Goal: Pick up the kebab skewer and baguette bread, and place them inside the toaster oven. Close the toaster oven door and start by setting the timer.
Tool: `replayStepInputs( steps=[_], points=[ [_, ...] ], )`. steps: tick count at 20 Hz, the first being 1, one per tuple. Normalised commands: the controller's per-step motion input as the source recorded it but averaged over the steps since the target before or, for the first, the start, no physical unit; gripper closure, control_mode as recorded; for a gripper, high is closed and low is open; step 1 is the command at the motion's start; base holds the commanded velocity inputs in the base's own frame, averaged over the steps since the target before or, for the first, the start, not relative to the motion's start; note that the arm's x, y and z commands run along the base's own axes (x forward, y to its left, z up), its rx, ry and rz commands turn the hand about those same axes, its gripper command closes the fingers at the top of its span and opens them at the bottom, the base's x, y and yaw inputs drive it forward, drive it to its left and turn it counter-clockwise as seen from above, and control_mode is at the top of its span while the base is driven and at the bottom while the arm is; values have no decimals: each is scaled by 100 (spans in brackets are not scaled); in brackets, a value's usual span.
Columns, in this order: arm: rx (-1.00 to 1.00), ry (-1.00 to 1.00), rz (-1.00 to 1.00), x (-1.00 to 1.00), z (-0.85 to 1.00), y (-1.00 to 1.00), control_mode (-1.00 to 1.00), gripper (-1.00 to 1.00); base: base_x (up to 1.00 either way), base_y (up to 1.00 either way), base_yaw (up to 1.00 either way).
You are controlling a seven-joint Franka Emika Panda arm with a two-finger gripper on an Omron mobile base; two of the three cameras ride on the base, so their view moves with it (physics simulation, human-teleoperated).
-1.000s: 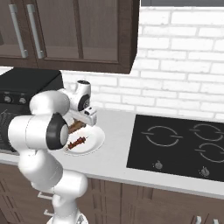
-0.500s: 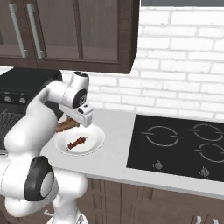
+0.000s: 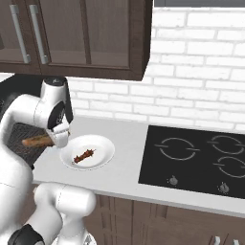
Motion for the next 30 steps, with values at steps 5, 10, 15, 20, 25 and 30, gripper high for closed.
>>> replayStepInputs(
  steps=[5,10,15,20,25,30],
  points=[
    [0,-24,-39,-40,20,100,-100,100,0,0,0],
    [0,-23,-42,-7,21,95,-100,100,0,0,0],
    [0,-25,-33,0,8,74,-100,100,0,0,0],
    [0,-32,-24,25,1,30,-100,100,0,0,0],
    [3,-10,-5,65,0,23,-100,100,0,0,0],
    [0,0,-1,30,-3,54,-100,100,0,0,0]
  ],
)
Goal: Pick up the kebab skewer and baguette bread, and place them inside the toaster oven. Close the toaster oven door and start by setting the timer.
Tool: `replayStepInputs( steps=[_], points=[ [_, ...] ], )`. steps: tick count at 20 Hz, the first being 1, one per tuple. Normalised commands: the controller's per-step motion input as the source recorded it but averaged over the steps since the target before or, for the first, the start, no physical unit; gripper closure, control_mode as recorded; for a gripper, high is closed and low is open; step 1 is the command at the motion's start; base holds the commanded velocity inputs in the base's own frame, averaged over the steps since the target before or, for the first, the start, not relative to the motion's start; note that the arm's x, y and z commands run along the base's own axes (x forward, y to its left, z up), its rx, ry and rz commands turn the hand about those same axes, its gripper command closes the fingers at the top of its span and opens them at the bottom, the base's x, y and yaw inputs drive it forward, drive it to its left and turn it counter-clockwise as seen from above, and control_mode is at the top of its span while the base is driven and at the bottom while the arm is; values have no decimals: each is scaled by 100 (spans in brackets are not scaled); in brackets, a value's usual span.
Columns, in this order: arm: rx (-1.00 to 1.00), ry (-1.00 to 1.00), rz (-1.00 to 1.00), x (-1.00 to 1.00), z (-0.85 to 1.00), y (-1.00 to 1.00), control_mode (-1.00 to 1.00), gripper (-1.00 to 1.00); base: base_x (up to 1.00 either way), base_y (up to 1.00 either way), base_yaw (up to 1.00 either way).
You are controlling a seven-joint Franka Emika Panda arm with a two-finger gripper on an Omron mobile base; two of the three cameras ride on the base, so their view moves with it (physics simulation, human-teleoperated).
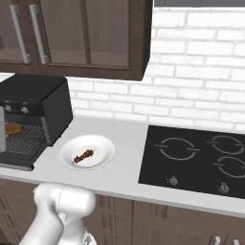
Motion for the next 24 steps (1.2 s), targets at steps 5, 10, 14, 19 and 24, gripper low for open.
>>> replayStepInputs(
  steps=[5,10,14,19,24],
  points=[
    [0,0,-1,9,-1,55,-100,100,0,0,0],
    [7,4,-1,30,0,0,-100,100,0,0,0],
    [14,9,-4,34,-11,-3,-100,100,0,0,0],
    [7,2,-3,23,-30,0,-100,100,0,0,0],
    [1,5,-1,4,-37,0,-100,100,0,0,0]
  ],
)
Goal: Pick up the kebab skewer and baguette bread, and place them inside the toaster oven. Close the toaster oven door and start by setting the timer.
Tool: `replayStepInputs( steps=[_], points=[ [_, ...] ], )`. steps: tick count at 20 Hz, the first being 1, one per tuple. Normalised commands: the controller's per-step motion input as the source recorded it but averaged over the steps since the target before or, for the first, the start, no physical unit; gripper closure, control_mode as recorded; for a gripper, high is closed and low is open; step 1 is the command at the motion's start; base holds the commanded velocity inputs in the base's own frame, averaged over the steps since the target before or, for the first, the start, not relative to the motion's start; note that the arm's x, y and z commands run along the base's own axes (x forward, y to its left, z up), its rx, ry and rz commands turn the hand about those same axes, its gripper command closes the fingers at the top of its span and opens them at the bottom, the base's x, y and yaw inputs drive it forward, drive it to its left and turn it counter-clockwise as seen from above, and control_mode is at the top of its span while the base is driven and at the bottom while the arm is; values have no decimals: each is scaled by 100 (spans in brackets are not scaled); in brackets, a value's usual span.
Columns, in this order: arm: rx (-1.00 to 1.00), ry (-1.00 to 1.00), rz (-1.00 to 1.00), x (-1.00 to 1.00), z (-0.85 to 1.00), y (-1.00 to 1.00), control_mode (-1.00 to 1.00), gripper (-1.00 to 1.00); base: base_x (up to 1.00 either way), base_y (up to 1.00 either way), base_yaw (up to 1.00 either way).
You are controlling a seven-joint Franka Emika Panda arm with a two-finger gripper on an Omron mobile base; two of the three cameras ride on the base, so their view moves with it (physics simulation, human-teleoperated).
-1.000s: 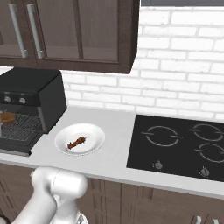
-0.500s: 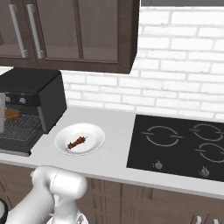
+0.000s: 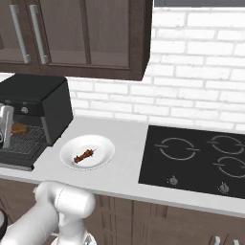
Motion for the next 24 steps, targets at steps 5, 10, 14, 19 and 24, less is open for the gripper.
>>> replayStepInputs(
  steps=[5,10,14,19,24],
  points=[
    [0,3,0,4,-14,20,-100,100,0,0,0],
    [0,2,0,17,0,32,-100,100,0,0,0],
    [2,6,0,17,0,2,-100,100,0,0,0],
    [2,2,0,19,0,0,-100,100,0,0,0],
    [0,0,0,23,-1,0,-100,100,0,0,0]
  ],
)
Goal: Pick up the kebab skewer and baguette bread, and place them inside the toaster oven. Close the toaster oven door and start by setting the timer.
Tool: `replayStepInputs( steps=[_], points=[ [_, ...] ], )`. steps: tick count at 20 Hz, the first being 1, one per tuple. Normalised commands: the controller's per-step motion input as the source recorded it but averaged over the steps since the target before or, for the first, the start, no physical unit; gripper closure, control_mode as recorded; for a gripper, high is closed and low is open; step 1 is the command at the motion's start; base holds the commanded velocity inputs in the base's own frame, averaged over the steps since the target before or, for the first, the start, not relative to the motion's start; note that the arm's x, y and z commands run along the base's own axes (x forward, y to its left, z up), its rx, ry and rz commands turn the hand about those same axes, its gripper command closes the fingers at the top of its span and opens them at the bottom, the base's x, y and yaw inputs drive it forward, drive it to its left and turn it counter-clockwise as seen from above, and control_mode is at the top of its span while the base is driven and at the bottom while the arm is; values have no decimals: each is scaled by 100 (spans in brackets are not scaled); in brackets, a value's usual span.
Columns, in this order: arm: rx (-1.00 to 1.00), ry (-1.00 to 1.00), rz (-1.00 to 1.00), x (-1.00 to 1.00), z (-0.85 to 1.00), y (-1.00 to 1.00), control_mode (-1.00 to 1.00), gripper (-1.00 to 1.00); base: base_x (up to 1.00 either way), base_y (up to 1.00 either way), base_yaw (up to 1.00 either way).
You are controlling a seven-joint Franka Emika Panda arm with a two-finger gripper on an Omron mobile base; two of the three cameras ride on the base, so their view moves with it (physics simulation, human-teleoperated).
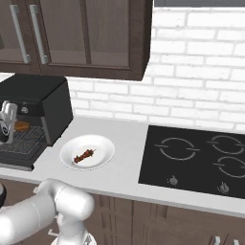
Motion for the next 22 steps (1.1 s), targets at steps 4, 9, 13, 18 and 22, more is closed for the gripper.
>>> replayStepInputs(
  steps=[4,9,13,18,22],
  points=[
    [0,0,0,11,-13,6,-100,100,0,0,0],
    [0,0,0,4,-22,16,-100,100,0,0,0],
    [0,0,0,21,-11,3,-100,100,0,0,0],
    [0,0,0,24,-13,0,-100,100,0,0,0],
    [0,0,0,20,-12,2,-100,100,0,0,0]
  ],
)
